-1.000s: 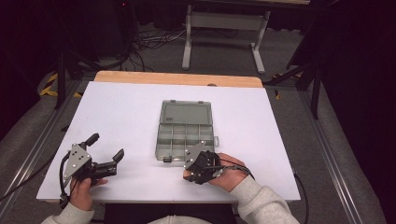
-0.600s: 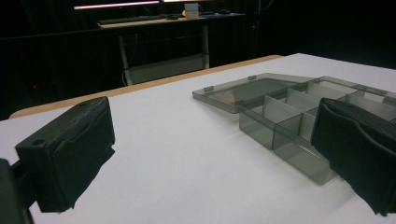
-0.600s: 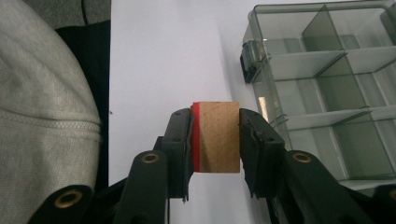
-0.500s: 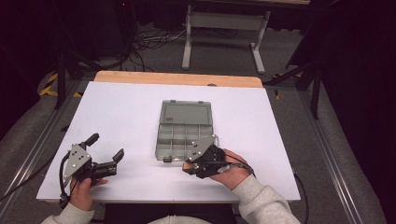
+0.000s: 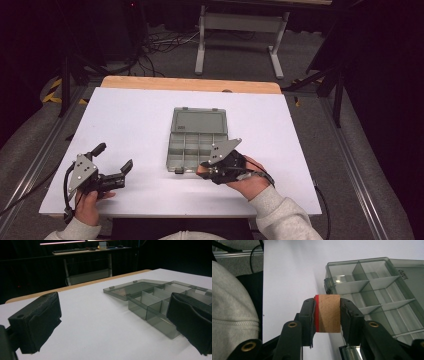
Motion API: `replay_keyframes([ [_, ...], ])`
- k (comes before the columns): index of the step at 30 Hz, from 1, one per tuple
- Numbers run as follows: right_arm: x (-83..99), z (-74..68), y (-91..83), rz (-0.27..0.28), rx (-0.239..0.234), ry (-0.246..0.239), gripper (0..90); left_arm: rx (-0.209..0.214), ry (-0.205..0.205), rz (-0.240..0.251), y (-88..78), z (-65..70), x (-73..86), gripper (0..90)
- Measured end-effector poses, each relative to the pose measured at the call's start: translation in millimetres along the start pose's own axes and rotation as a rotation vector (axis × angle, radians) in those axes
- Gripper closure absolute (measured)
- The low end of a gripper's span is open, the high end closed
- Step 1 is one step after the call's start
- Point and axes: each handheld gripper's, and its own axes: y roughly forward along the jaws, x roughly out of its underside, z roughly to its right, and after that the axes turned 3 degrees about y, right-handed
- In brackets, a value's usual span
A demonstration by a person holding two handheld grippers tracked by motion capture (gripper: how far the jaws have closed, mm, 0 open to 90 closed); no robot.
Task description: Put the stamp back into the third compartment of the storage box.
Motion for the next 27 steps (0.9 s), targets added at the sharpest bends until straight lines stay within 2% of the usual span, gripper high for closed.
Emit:
replay_keyframes([
  [9,-2.4,7.5,-7.7,0.037,0.026,0.028,66.0,0.000,0.000,0.000,0.1,0.0,0.0,0.7],
  [15,-6.6,10.7,-12.3,0.055,0.046,0.025,66.0,0.000,0.000,0.000,0.1,-0.1,0.0,0.7],
  [27,-11.0,25.8,-11.9,0.044,0.093,0.056,66.0,-0.001,-0.002,0.000,0.0,-0.2,0.0,0.7],
])
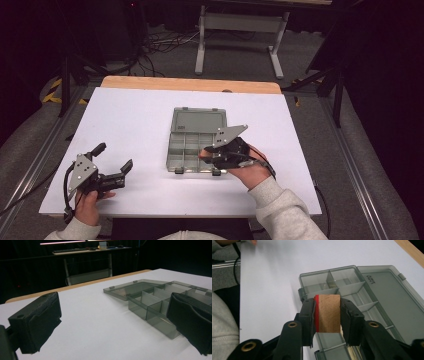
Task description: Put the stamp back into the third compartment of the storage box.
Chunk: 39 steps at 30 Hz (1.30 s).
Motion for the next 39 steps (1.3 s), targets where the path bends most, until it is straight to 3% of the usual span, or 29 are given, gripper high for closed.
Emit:
replay_keyframes([
  [18,-9.6,26.9,12.5,-0.026,0.056,0.041,66.0,-0.001,0.000,0.000,-0.1,-0.5,0.1,0.7],
  [39,-10.2,47.6,27.5,-0.040,0.079,0.098,66.0,0.002,0.000,0.001,0.7,-0.3,0.2,0.7],
])
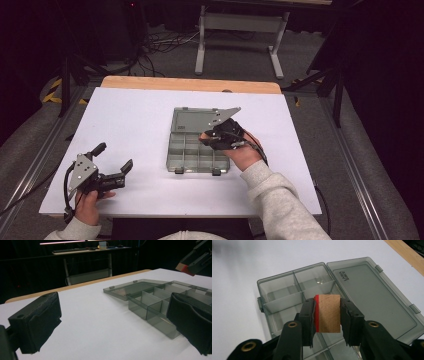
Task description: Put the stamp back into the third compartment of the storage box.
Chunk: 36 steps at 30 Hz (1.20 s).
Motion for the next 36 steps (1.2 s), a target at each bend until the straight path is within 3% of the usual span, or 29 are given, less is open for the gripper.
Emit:
replay_keyframes([
  [17,-2.0,13.4,17.5,-0.044,0.028,0.041,66.0,0.000,0.000,0.001,0.1,-0.3,0.0,0.7],
  [36,3.2,22.0,32.4,-0.118,0.021,0.069,66.0,0.000,0.000,0.000,0.0,-0.6,0.1,0.7],
])
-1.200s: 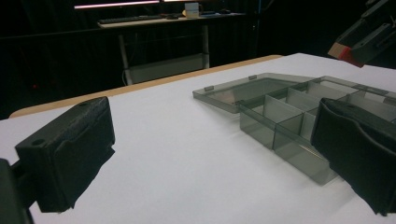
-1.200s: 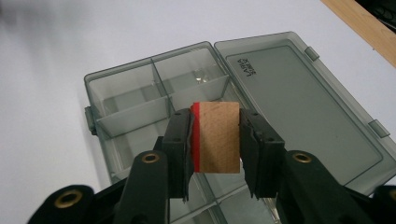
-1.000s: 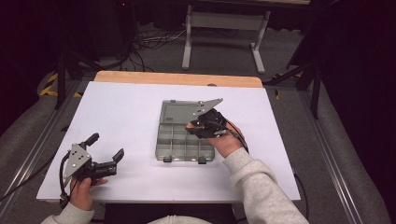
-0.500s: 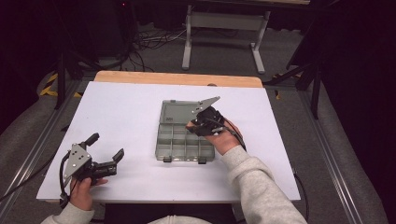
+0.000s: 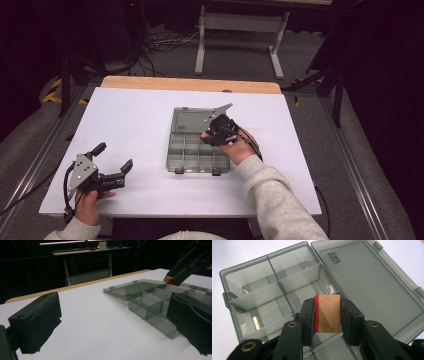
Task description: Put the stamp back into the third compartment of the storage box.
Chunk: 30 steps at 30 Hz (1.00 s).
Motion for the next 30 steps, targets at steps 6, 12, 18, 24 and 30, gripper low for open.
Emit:
replay_keyframes([
  [6,1.0,2.6,5.0,-0.020,-0.002,0.004,65.9,0.000,0.000,0.000,-0.1,-0.2,0.1,0.7],
  [12,1.4,3.2,8.1,-0.033,-0.004,0.005,66.0,0.000,-0.001,-0.001,-0.1,-0.1,0.1,0.7],
  [18,2.3,4.2,11.6,-0.051,-0.004,0.007,65.9,0.001,0.000,-0.002,0.2,-0.2,0.3,0.7],
  [24,2.7,4.1,14.4,-0.067,-0.003,0.002,65.9,0.002,0.000,-0.001,0.2,-0.2,0.2,0.7],
  [30,3.4,4.8,17.9,-0.084,-0.007,0.006,65.9,0.002,-0.001,-0.002,0.4,-0.1,0.2,0.7],
])
